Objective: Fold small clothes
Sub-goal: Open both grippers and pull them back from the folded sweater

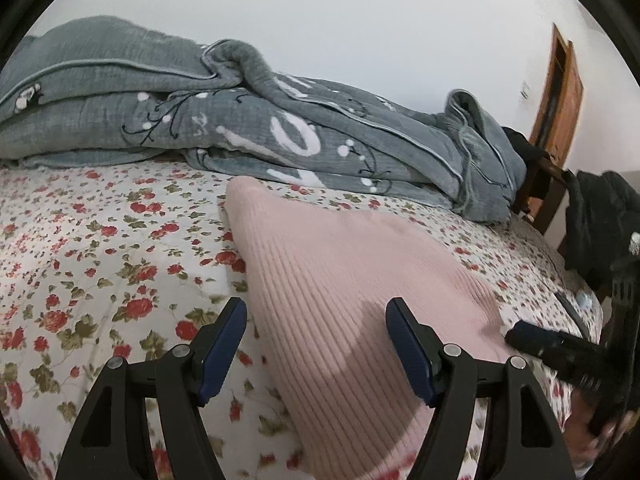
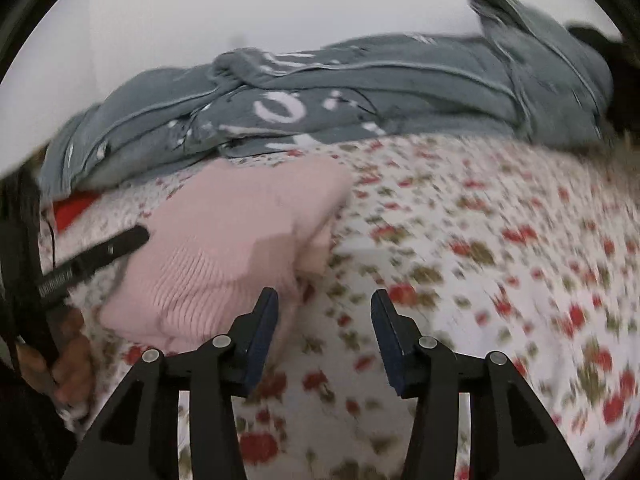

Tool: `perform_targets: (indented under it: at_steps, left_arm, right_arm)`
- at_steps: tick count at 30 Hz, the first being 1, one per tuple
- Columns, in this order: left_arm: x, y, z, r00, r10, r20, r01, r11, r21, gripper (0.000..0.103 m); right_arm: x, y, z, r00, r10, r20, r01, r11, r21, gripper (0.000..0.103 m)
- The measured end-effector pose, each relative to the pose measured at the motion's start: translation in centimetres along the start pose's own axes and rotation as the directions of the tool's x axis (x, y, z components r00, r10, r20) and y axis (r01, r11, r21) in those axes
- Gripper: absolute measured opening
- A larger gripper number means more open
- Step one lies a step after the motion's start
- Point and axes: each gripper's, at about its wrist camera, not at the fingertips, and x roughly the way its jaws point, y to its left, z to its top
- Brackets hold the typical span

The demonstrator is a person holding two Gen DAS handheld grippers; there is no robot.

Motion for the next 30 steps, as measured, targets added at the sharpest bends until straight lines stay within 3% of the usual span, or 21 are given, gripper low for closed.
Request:
perform_targets:
  at_steps: [5, 7, 12, 17, 18, 21, 26, 30]
  left_arm:
    - [-1.6, -2.5, -1.3, 0.998, 0.05, -0.043, -0.048, 0.998, 0.049, 0.071]
    - [-2.9, -3.5, -1.9, 0.998, 0.026, -0.062, -0.023, 0.999, 0.04, 0.071]
    - [-7.2, -6.8, -1.9, 0.984, 0.159, -0.079, -0.152, 0.985, 0.082, 0.073]
    - [-12.3, -8.7, -1.4, 0.975, 0.211, -0.067, -0.207, 0.977, 0.054, 0.079]
    - [-13.0, -9.1, -1.4, 0.974, 0.22, -0.059, -0.217, 0.975, 0.057, 0.082]
    - [-15.7, -10.1, -1.1, 0.969, 0.246, -0.025, -0.244, 0.968, 0.058, 0.089]
    - [-18.5, -11.2, -1.0, 0.953, 0.303, -0.013, -0.302, 0.952, 0.053, 0.091]
    - [-19.9, -12.0, -1.4, 0.951, 0.308, -0.018, -0.307, 0.95, 0.054, 0.092]
  right_arm:
    - [-3.6, -0.1, 0.2, 0.999, -0.04, -0.005, 0.04, 0.999, 0.031, 0.047]
    - [-5.2, 0.5, 0.8, 0.999, -0.033, -0.008, 0.033, 0.999, 0.019, 0.049]
    - [-8.5, 2.4, 1.2, 0.997, -0.08, -0.02, 0.078, 0.995, -0.063, 0.058]
    - [-11.3, 3.4, 0.8, 0.994, -0.106, -0.033, 0.102, 0.99, -0.099, 0.058]
    - [-11.8, 3.4, 0.7, 0.993, -0.113, -0.034, 0.109, 0.989, -0.101, 0.06]
    - [-13.8, 3.8, 0.5, 0.993, -0.115, -0.032, 0.11, 0.988, -0.112, 0.089]
    - [-17.2, 4.5, 0.2, 0.992, -0.124, 0.016, 0.125, 0.985, -0.122, 0.096]
    - [-19.3, 4.6, -0.3, 0.992, -0.127, 0.027, 0.13, 0.985, -0.116, 0.097]
